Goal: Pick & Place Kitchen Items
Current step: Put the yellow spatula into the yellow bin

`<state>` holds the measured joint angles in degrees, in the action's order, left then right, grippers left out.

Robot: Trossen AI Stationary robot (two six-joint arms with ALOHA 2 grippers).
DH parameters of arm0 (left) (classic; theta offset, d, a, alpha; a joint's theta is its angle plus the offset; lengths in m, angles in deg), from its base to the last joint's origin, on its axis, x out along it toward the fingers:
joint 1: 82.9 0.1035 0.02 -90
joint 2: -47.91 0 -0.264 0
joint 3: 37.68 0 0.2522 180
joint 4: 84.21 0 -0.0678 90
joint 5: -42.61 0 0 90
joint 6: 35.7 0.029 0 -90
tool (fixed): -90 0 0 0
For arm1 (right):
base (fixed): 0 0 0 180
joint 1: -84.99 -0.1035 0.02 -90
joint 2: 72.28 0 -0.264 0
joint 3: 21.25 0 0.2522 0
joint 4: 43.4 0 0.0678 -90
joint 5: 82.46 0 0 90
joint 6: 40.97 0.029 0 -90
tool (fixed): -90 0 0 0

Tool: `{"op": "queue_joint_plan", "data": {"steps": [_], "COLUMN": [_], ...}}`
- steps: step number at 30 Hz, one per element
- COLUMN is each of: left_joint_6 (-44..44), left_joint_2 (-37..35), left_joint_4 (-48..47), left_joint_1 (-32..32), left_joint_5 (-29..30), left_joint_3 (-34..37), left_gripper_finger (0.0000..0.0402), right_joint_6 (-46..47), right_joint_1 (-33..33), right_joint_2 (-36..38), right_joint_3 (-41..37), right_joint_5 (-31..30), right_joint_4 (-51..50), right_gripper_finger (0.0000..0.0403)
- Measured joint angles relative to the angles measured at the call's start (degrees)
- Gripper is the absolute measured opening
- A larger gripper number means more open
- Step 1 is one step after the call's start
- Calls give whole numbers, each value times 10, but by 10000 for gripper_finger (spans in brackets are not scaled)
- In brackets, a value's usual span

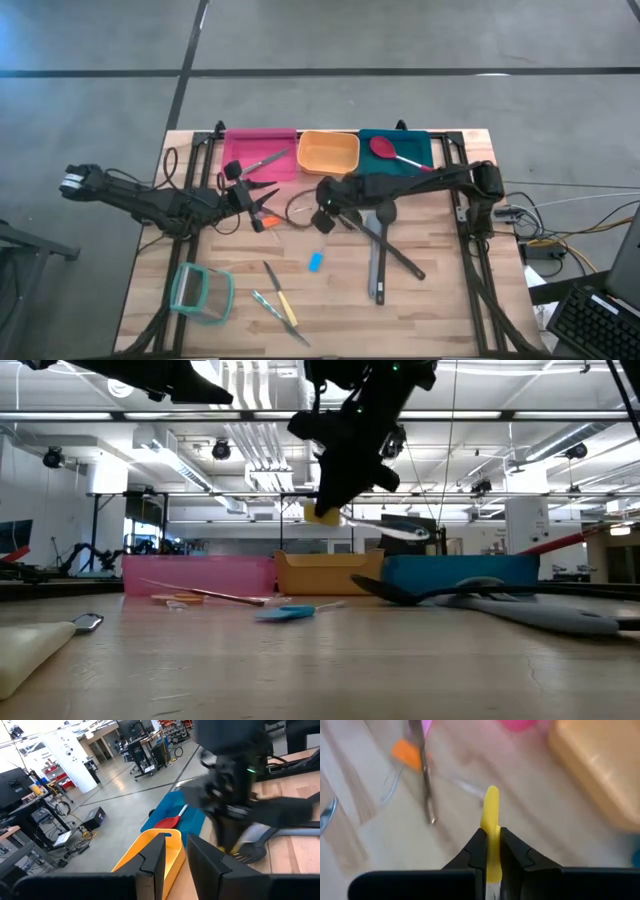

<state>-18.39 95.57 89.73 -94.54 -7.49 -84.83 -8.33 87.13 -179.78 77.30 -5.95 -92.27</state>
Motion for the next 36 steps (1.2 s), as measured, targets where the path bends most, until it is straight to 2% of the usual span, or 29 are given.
{"op": "queue_joint_plan", "data": {"steps": [6,22,28,36], "left_joint_6": [0,0,0,1], "left_joint_2": [0,0,0,0], "left_joint_4": [0,0,2,2], "left_joint_1": [0,0,0,0], "left_joint_5": [0,0,0,0], "left_joint_3": [0,0,0,0], "left_gripper_finger": [83,83,83,83], "right_joint_6": [-39,-200,-255,-318], "right_joint_1": [49,162,184,192], "right_joint_2": [27,2,-36,-151], "right_joint_3": [11,85,137,276], "right_joint_5": [0,3,1,-4], "right_joint_4": [9,16,4,-115], "right_gripper_finger": [19,18,18,18]}}
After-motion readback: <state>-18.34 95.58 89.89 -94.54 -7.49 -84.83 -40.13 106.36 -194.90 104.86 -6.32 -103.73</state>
